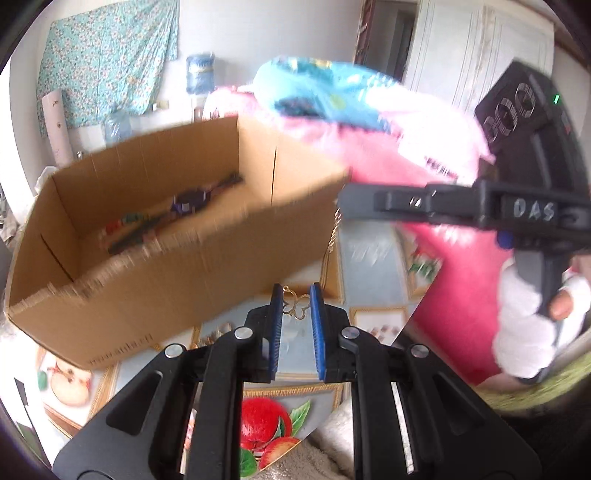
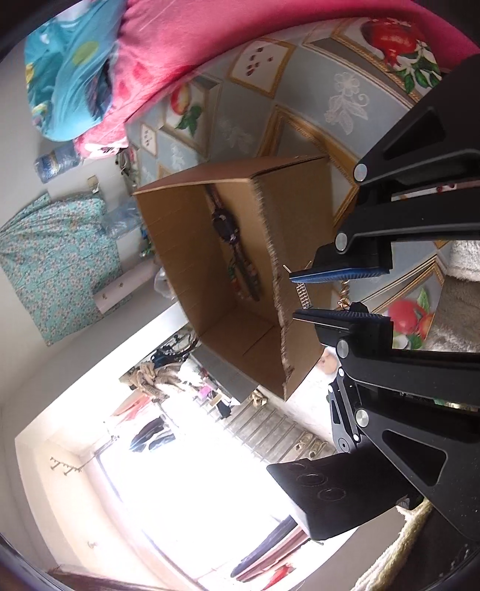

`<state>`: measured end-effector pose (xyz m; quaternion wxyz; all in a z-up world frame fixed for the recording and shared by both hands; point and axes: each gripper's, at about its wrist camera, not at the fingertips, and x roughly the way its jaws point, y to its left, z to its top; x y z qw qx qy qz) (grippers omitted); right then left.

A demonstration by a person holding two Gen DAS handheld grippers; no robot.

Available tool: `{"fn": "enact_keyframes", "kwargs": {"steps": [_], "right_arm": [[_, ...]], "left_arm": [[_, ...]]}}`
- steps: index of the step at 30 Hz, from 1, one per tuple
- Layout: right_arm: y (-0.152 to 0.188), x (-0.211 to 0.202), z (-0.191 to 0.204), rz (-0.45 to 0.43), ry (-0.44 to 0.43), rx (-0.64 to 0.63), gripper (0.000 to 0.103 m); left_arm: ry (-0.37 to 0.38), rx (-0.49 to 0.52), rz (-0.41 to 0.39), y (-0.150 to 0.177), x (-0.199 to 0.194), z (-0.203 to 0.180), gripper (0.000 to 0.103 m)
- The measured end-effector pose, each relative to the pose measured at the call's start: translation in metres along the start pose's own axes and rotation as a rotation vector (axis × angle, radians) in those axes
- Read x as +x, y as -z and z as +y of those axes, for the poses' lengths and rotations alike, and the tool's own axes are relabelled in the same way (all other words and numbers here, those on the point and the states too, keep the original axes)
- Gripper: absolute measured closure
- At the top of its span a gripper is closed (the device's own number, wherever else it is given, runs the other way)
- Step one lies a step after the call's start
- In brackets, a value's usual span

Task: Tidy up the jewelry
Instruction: 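Carry the butterfly earring with the left tool into the box and release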

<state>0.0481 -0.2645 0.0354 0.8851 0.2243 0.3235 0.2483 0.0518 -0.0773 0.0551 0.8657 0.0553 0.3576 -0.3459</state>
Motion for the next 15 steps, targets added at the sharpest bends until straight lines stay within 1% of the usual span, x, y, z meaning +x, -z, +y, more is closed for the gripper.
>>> {"fn": "enact_keyframes", "kwargs": {"steps": [2, 4, 6, 7, 9, 11, 14, 15], "right_arm": [[-0.019, -0.002, 0.01, -0.023, -0.029, -0.03, 0.088], [-0.038, -0.001, 0.016, -0.044, -0.07, -0.044, 0.088], [-0.056, 0.003, 0.018, -0.057, -0.109, -0.044, 0.088], [-0.064, 0.007, 0.017, -0.056, -0.121, -0.042, 0.088], [-0.079, 0.017, 0.011, -0.043, -0.123, -0.028, 0.088], [-0.091, 0.031, 0.003, -0.011, -0.113, -0.012, 0.088], [-0.103, 0.054, -0.014, 0.056, -0.101, 0.04, 0.088], [-0.103, 0.061, -0.019, 0.072, -0.085, 0.054, 0.088]], "left_arm": [[0.012, -0.009, -0.061, -0.018, -0.019, 0.005, 0.089], [0.006, -0.017, -0.104, -0.034, -0.031, 0.013, 0.089], [-0.021, -0.032, -0.125, -0.047, -0.034, 0.025, 0.089], [-0.045, -0.038, -0.121, -0.054, -0.032, 0.032, 0.089], [-0.107, -0.05, -0.085, -0.062, -0.021, 0.047, 0.089], [-0.143, -0.082, -0.031, -0.07, -0.004, 0.062, 0.089], [-0.176, -0.129, 0.042, -0.072, 0.015, 0.086, 0.089], [-0.188, -0.139, 0.061, -0.072, 0.022, 0.091, 0.089]]}}
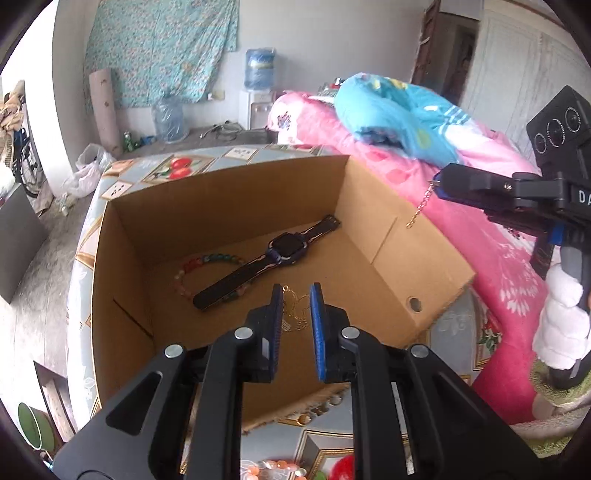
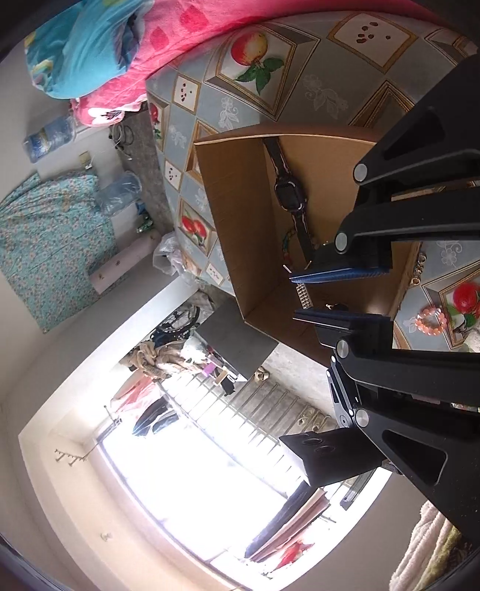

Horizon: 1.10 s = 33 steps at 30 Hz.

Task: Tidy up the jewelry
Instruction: 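Carry the butterfly earring with the left tool into the box and release, then move the right tool to the small gold earrings beside the box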

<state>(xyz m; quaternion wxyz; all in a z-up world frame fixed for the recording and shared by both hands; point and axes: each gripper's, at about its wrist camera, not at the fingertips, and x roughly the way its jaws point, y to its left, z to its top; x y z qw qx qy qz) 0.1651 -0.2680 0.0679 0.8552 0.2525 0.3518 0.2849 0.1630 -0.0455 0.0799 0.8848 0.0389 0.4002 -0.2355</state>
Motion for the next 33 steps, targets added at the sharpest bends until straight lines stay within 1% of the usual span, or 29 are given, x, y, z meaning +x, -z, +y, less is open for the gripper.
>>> {"fn": "enact_keyframes", "kwargs": {"steps": [2, 4, 7, 8, 9, 10, 11, 12, 13, 15, 17, 21, 25, 28, 31, 33], "right_arm": [[-0.004, 0.015, -0.009, 0.047, 0.038, 0.008, 0.088], [-0.006, 0.027, -0.015, 0.086, 0.106, 0.003, 0.088], [-0.007, 0.041, -0.015, 0.124, 0.202, -0.046, 0.088], [-0.007, 0.042, -0.014, 0.13, 0.216, -0.058, 0.087], [-0.006, 0.043, -0.013, 0.13, 0.226, -0.067, 0.087], [-0.005, 0.043, -0.012, 0.128, 0.233, -0.074, 0.085], [-0.005, 0.042, -0.011, 0.123, 0.239, -0.079, 0.079], [-0.005, 0.04, -0.009, 0.116, 0.241, -0.086, 0.076], [-0.005, 0.038, -0.008, 0.108, 0.245, -0.091, 0.076], [-0.005, 0.033, -0.005, 0.09, 0.255, -0.1, 0.076], [-0.005, 0.024, -0.001, 0.064, 0.259, -0.107, 0.076], [0.002, 0.0, 0.015, 0.001, 0.235, -0.145, 0.076], [0.022, -0.025, 0.03, -0.039, 0.182, -0.182, 0.076], [0.045, -0.037, 0.04, -0.033, 0.136, -0.2, 0.076], [0.072, -0.035, 0.047, 0.005, 0.123, -0.211, 0.076], [0.09, -0.026, 0.047, 0.045, 0.118, -0.194, 0.076]], "left_arm": [[-0.002, -0.015, 0.018, -0.001, 0.011, 0.009, 0.089], [-0.014, -0.019, 0.045, -0.003, 0.021, 0.012, 0.089], [-0.028, -0.025, 0.065, -0.002, 0.03, 0.014, 0.087], [-0.027, -0.03, 0.07, -0.001, 0.031, 0.014, 0.085], [-0.027, -0.036, 0.071, 0.001, 0.032, 0.016, 0.077], [-0.027, -0.041, 0.066, 0.0, 0.032, 0.017, 0.073], [-0.03, -0.043, 0.06, 0.001, 0.031, 0.017, 0.073], [-0.031, -0.045, 0.054, 0.001, 0.03, 0.017, 0.071], [-0.034, -0.048, 0.046, 0.001, 0.029, 0.018, 0.069], [-0.044, -0.056, 0.024, 0.001, 0.025, 0.02, 0.069], [-0.048, -0.064, -0.002, 0.002, 0.016, 0.022, 0.069], [-0.047, -0.086, -0.085, 0.008, -0.009, 0.028, 0.069], [-0.042, -0.106, -0.163, 0.023, -0.04, 0.033, 0.067], [-0.031, -0.117, -0.208, 0.04, -0.062, 0.035, 0.063], [-0.014, -0.108, -0.234, 0.059, -0.079, 0.033, 0.062], [-0.004, -0.093, -0.243, 0.073, -0.088, 0.031, 0.061]]}}
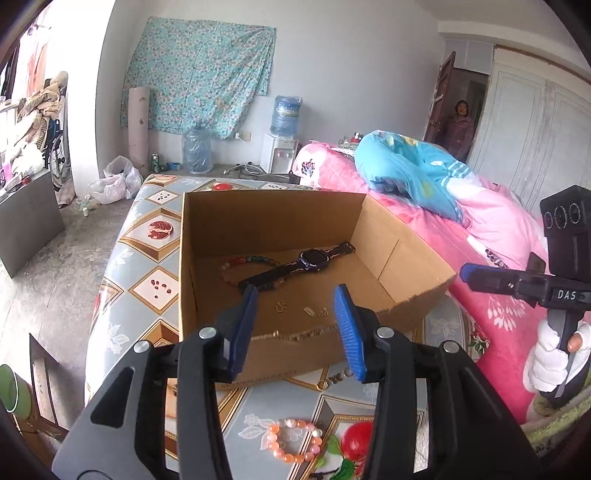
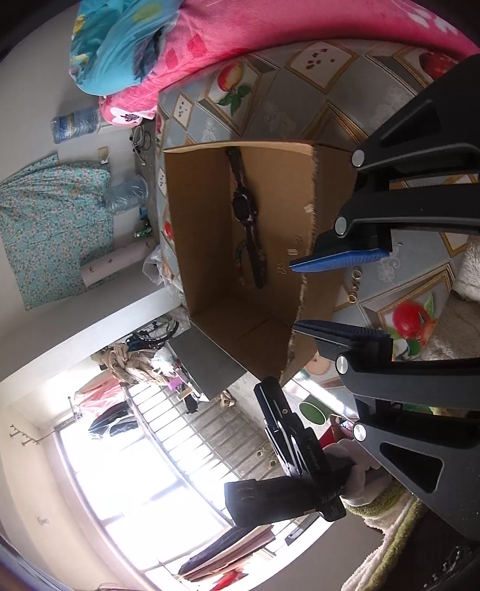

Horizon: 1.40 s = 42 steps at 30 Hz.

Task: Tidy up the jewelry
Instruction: 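Move the right tool to the small gold earrings beside the box, then close the right tool on a small gold hoop earring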

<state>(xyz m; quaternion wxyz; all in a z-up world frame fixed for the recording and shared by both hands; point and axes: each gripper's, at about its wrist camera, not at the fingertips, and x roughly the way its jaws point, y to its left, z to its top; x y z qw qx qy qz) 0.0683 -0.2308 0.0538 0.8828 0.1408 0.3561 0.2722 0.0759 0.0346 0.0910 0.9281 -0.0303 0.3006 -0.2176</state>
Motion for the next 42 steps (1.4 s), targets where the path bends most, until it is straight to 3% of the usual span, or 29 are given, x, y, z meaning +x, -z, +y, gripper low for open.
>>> {"fn": "enact_keyframes", "kwargs": {"steps": [4, 9, 19, 25, 37, 42], "right_arm": [[0.03, 0.031, 0.004, 0.091, 0.06, 0.009, 0.076], [0.051, 0.069, 0.007, 0.159, 0.143, -0.035, 0.076], [0.059, 0.105, 0.018, 0.196, 0.224, -0.158, 0.077], [0.064, 0.114, 0.029, 0.202, 0.26, -0.204, 0.082], [0.056, 0.128, 0.011, 0.219, 0.269, -0.16, 0.085], [0.054, 0.129, 0.008, 0.214, 0.282, -0.156, 0.092]], "left_arm": [[0.032, 0.008, 0.026, 0.022, -0.008, -0.004, 0.06], [-0.004, 0.056, 0.124, 0.052, 0.013, -0.019, 0.06], [-0.058, 0.183, 0.228, 0.094, 0.053, -0.045, 0.06], [-0.063, 0.202, 0.251, 0.099, 0.063, -0.046, 0.06], [-0.073, 0.206, 0.276, 0.1, 0.077, -0.044, 0.06], [-0.078, 0.206, 0.278, 0.098, 0.083, -0.043, 0.06]]}}
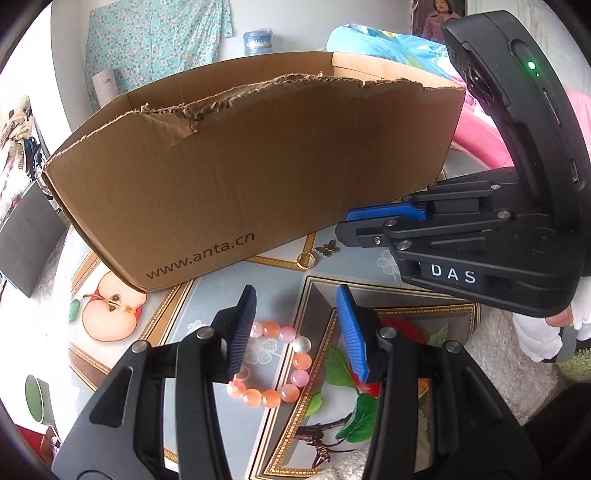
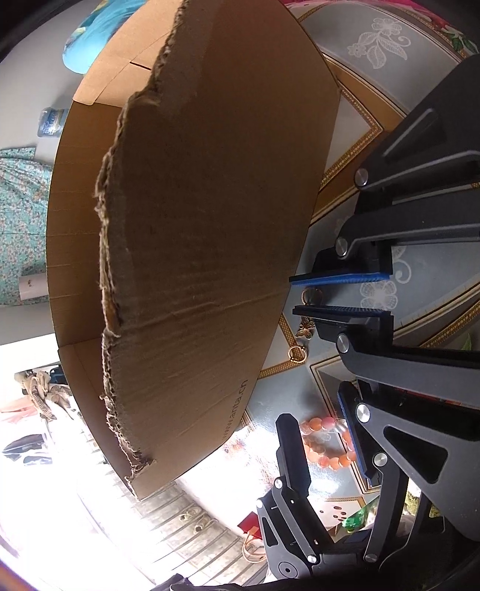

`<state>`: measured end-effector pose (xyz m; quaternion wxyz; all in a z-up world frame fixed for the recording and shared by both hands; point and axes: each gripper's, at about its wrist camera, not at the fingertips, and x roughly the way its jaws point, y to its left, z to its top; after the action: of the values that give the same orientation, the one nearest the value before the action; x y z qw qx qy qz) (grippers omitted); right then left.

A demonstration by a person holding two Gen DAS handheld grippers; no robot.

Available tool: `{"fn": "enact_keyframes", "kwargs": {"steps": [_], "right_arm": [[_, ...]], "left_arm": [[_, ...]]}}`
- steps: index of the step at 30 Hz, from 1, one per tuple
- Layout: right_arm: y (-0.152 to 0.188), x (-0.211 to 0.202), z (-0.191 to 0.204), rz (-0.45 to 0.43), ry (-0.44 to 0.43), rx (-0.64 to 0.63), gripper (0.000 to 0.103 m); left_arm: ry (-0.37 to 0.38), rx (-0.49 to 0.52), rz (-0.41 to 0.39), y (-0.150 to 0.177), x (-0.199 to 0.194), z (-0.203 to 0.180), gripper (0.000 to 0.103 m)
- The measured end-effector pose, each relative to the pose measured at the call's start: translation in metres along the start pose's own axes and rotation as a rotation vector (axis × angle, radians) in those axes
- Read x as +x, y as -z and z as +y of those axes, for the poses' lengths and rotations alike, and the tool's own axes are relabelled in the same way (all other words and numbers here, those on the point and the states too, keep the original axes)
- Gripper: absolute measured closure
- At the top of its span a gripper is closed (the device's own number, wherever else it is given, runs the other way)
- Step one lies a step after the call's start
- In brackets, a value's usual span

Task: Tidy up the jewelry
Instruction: 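Close the right tool on a small gold hoop earring, then carry the gold earring with the right tool over the box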

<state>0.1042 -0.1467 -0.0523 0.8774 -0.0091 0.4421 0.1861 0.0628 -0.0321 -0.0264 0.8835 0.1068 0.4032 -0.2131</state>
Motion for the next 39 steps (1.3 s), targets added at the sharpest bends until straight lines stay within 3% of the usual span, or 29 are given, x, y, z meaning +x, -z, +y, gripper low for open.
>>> {"fn": "enact_keyframes", "kwargs": {"steps": [11, 19, 28, 39], "right_arm": [[0.009, -0.005, -0.01, 0.005, 0.034, 0.028, 0.093], [0.022, -0.01, -0.023, 0.003, 0.032, 0.086, 0.093], [0.025, -0.01, -0.036, -0.006, 0.004, 0.111, 0.093], [0.032, -0.026, -0.056, -0.032, -0.004, 0.132, 0.093]], "left_arm": [[-0.021, -0.002, -0.026, -0.013, 0.006, 0.004, 0.061], [-0.023, 0.048, -0.002, -0.026, 0.022, -0.006, 0.079], [-0.003, 0.055, 0.006, -0.028, 0.025, -0.012, 0.092], [-0.009, 0.054, 0.001, -0.026, 0.025, -0.011, 0.092]]}}
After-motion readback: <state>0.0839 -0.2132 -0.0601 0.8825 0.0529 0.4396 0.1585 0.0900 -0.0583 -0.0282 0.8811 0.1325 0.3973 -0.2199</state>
